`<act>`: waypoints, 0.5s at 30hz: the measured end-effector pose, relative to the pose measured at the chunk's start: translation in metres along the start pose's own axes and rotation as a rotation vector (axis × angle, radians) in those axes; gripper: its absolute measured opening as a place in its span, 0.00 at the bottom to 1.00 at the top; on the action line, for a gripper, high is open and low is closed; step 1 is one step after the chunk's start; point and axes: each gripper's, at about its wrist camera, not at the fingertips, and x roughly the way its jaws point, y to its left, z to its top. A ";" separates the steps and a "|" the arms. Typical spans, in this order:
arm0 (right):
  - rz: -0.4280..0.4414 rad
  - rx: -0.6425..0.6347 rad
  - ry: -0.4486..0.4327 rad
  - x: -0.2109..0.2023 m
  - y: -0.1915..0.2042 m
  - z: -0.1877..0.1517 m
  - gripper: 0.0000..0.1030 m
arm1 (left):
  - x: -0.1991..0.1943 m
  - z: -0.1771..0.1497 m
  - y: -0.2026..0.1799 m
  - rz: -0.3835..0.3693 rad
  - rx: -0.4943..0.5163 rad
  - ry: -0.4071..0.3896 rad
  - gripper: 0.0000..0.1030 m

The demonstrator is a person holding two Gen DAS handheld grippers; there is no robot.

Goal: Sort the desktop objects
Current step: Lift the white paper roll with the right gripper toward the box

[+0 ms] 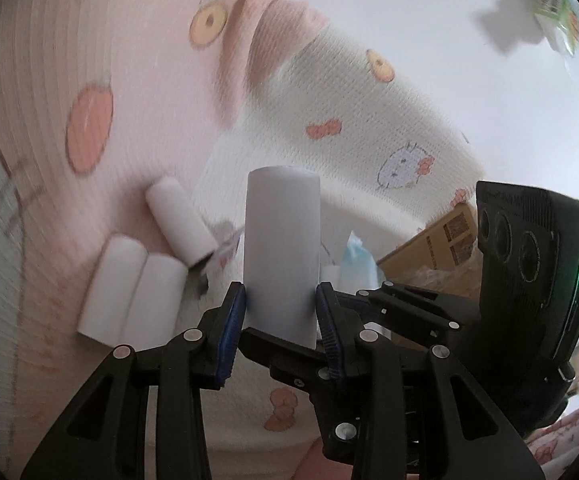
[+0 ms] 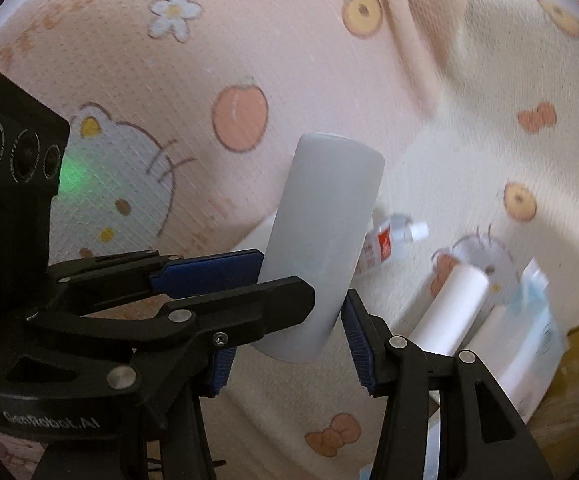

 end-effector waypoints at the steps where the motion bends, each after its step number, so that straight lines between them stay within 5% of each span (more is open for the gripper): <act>1: 0.003 -0.011 -0.010 -0.005 0.002 0.002 0.46 | -0.002 0.001 -0.002 0.003 0.009 -0.003 0.39; 15: -0.028 -0.099 -0.122 -0.055 0.027 0.051 0.46 | -0.044 0.043 -0.035 -0.008 0.107 -0.107 0.39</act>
